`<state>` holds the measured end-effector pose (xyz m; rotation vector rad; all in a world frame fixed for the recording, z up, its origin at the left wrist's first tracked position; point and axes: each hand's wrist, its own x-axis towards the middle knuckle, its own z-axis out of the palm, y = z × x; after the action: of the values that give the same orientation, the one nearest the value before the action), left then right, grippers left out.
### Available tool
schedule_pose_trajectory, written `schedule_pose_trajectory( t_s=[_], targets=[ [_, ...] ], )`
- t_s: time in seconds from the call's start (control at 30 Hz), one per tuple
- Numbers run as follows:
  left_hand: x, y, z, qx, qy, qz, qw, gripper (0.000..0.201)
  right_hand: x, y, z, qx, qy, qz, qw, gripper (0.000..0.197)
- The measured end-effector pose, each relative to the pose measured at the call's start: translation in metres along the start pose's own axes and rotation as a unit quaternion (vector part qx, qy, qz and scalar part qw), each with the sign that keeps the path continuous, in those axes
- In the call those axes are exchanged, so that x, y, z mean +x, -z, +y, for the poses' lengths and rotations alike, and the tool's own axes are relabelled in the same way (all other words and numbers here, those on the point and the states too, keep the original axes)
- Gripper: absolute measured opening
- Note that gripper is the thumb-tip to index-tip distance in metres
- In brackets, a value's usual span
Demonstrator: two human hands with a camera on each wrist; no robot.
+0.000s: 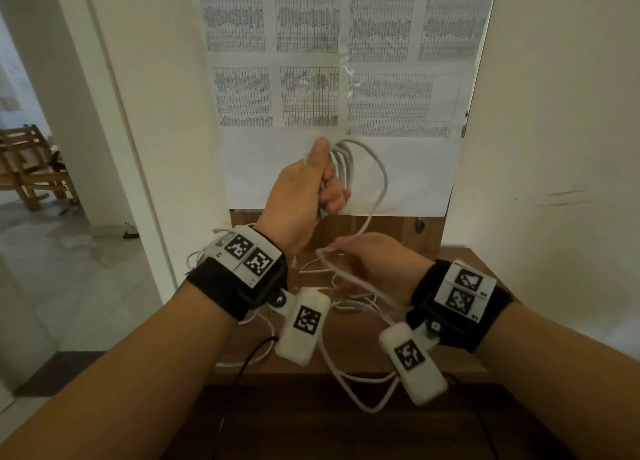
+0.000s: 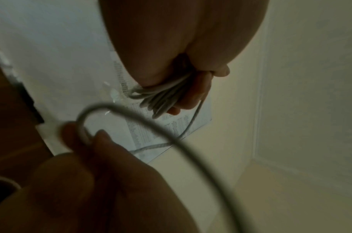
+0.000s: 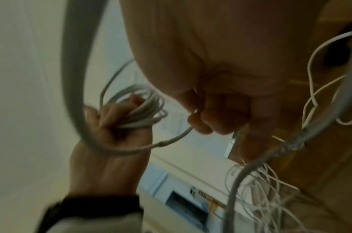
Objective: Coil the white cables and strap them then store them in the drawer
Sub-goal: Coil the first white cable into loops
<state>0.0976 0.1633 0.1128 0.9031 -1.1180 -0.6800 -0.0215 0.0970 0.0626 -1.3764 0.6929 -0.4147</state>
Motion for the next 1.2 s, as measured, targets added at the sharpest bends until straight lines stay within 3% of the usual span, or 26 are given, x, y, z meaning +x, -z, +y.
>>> schedule_pose_trajectory(
  t_s=[0.1, 0.27, 0.37, 0.53, 0.6, 0.67, 0.77, 0.87, 1.0, 1.13, 1.2],
  targets=[
    [-0.007, -0.001, -0.004, 0.128, -0.02, -0.056, 0.99, 0.046, -0.006, -0.01, 0.009, -0.068, -0.04, -0.094, 0.992, 0.028],
    [-0.015, -0.001, -0.009, 0.281, -0.043, -0.133, 0.95, 0.056, -0.017, -0.007, 0.002, -0.06, -0.039, -0.166, 0.983, 0.035],
    [-0.014, 0.002, -0.013, 0.303, -0.046, -0.11, 0.945, 0.058, -0.021, -0.002, -0.002, -0.056, -0.046, -0.182, 0.981, 0.036],
    [-0.014, 0.01, -0.02, 0.277, -0.039, -0.047, 0.959, 0.061, -0.029, 0.015, -0.015, -0.092, -0.038, -0.219, 0.971, 0.061],
    [-0.014, 0.014, -0.023, 0.286, -0.028, -0.049, 0.957, 0.062, -0.033, 0.023, -0.023, -0.096, -0.003, -0.253, 0.963, 0.068],
    [-0.015, 0.017, -0.024, 0.298, -0.021, -0.063, 0.952, 0.061, -0.035, 0.031, -0.03, -0.097, 0.066, -0.261, 0.958, 0.055],
    [-0.015, 0.013, -0.022, 0.242, 0.032, -0.066, 0.968, 0.06, -0.032, 0.036, -0.041, -0.091, 0.151, -0.173, 0.969, 0.027],
    [-0.015, 0.008, -0.026, 0.057, 0.115, -0.056, 0.99, 0.058, -0.022, 0.04, -0.045, -0.105, 0.213, -0.033, 0.971, 0.027],
    [-0.013, 0.013, -0.032, -0.156, 0.177, -0.042, 0.971, 0.051, -0.011, 0.042, -0.04, -0.217, 0.285, 0.142, 0.923, 0.026],
    [-0.013, 0.007, -0.032, -0.208, 0.196, -0.066, 0.956, 0.059, -0.004, 0.031, -0.03, -0.323, 0.33, 0.215, 0.861, 0.028],
    [-0.013, 0.006, -0.03, -0.245, 0.207, -0.079, 0.944, 0.065, -0.003, 0.023, -0.025, -0.341, 0.315, 0.202, 0.863, 0.03]
  ],
)
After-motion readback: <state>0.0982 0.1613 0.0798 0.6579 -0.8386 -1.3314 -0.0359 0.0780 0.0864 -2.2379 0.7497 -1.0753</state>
